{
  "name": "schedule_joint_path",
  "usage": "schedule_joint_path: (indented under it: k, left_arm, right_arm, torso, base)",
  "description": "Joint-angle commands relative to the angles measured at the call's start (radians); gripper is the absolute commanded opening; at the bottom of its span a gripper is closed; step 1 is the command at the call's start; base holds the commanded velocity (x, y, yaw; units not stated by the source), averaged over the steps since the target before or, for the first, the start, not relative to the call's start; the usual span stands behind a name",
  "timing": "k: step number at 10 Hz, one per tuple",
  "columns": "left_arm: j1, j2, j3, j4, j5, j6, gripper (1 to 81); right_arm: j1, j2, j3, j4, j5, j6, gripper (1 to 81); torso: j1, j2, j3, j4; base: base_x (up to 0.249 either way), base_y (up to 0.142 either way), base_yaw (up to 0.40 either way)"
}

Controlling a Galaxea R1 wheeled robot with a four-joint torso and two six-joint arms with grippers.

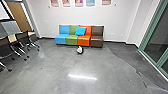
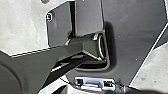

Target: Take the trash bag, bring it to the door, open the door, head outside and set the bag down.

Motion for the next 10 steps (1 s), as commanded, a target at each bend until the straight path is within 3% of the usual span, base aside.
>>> schedule_joint_path:
  k: [1, 4, 10]
  left_arm:
    - [-0.03, -0.007, 0.002, 0.002, 0.058, -0.005, 81.1]
    - [-0.03, -0.007, 0.003, 0.0, 0.058, -0.005, 81.1]
    - [-0.03, -0.007, 0.003, 0.0, 0.058, -0.005, 81.1]
  right_arm:
    - [0.032, -0.013, 0.016, -0.009, -0.06, -0.003, 81.1]
    - [0.032, -0.013, 0.016, -0.009, -0.061, -0.003, 81.1]
    - [0.029, -0.024, 0.02, -0.009, -0.058, -0.003, 81.1]
  torso:
    - [0.0, 0.0, 0.0, 0.0]
    - [0.0, 0.0, 0.0, 0.0]
    - [0.0, 0.0, 0.0, 0.0]
  base:
    - [0.169, 0.0, 0.0]
    - [0.168, 0.0, 0.0]
    - [0.167, 0.075, 0.0]
